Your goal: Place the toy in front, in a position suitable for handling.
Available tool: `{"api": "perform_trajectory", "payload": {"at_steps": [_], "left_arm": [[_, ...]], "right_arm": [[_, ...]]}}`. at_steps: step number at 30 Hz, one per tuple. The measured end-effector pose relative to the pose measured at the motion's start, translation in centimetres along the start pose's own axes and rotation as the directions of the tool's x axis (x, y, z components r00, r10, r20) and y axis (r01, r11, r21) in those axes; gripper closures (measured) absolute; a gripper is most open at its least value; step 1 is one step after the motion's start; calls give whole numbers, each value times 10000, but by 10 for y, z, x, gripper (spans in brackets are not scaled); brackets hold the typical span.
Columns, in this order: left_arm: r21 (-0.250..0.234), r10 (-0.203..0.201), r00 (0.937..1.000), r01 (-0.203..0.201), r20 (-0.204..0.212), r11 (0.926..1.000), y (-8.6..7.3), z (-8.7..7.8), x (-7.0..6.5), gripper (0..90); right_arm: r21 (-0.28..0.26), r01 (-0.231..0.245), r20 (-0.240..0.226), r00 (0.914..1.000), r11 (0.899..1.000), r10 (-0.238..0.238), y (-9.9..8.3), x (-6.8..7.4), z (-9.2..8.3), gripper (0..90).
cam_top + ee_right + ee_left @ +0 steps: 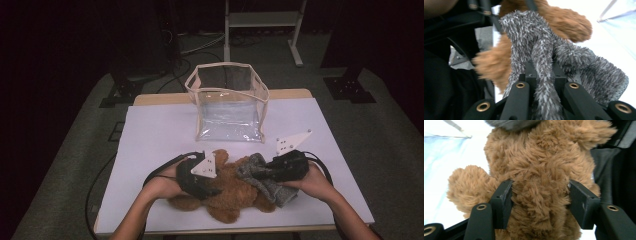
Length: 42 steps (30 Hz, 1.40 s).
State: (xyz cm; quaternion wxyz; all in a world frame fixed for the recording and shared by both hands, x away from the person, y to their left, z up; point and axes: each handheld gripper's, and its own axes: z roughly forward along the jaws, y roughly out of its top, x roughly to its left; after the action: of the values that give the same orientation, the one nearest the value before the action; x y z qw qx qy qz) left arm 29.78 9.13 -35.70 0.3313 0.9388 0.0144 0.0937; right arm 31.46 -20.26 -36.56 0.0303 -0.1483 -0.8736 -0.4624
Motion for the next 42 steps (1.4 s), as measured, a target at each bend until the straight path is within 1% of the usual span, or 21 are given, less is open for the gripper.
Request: {"api": "perform_trajectory", "payload": {"at_steps": [2,5,7,10,11,13,14,15,18,21,25,27,28,30,32,35,37,38,39,40,42], "left_arm": [[-24,-227,9997,227,-90,9997,-1,1,6,414],[-56,-283,9993,281,-255,9996,0,2,15,415],[-71,-371,9986,369,-372,9993,0,2,18,414],[-109,-412,9984,408,-396,9991,0,0,20,415],[-168,-358,9990,353,-280,9992,0,-1,19,413],[-327,-227,9996,221,-189,9992,1,-3,15,371],[-447,-265,9996,260,-114,9987,1,-4,13,347],[-486,-210,9998,207,-44,9986,3,-5,11,313],[-555,100,9999,-97,57,9984,9,-3,1,222],[-458,224,9997,-220,68,9987,12,4,-6,169],[-52,99,9996,-100,-281,9999,11,18,-6,96],[242,73,9992,-63,-405,9997,11,26,-6,76],[318,79,9992,-67,-391,9995,11,29,-7,59],[598,235,9987,-207,-452,9980,13,34,-7,49],[726,222,9989,-190,-424,9972,15,36,-6,41],[919,185,9991,-150,-374,9957,16,40,-3,70],[996,157,9994,-124,-322,9949,18,40,-2,154],[1065,139,9994,-103,-328,9943,18,39,-2,228],[1086,184,9992,-145,-351,9940,19,38,-2,282],[1053,192,9991,-152,-374,9943,19,38,-2,361],[909,114,9992,-80,-371,9958,19,35,-1,427]], "right_arm": [[21,99,-95,9999,9999,-99,1,5,-1,798],[-34,146,-53,9999,9999,-146,2,6,1,798],[-115,36,86,10000,9999,-35,4,3,3,799],[-237,-106,131,9999,9997,109,5,-4,4,799],[-269,-153,150,9998,9995,157,6,-6,5,799],[-283,-176,48,9998,9994,177,6,-8,7,799],[-263,-177,17,9998,9995,178,5,-8,8,798],[-312,-189,3,9998,9993,190,4,-8,8,799],[-381,-247,35,9997,9990,249,2,-9,5,799],[-406,-376,143,9992,9985,382,-1,-10,1,798],[-404,-480,234,9985,9980,490,-6,-12,-2,798],[-406,-529,237,9983,9978,539,-7,-13,-3,798],[-415,-544,243,9982,9977,554,-8,-13,-4,798],[-438,-637,253,9976,9970,649,-10,-15,-4,798],[-487,-691,254,9972,9964,704,-11,-17,-4,798],[-544,-747,238,9968,9957,761,-13,-18,-4,798],[-559,-798,227,9964,9952,811,-14,-19,-3,797],[-559,-800,235,9964,9952,815,-15,-19,-3,797],[-554,-810,240,9963,9952,824,-15,-19,-3,797],[-581,-824,245,9962,9949,840,-16,-19,-3,797],[-621,-849,257,9959,9945,866,-16,-20,-4,796]]}}
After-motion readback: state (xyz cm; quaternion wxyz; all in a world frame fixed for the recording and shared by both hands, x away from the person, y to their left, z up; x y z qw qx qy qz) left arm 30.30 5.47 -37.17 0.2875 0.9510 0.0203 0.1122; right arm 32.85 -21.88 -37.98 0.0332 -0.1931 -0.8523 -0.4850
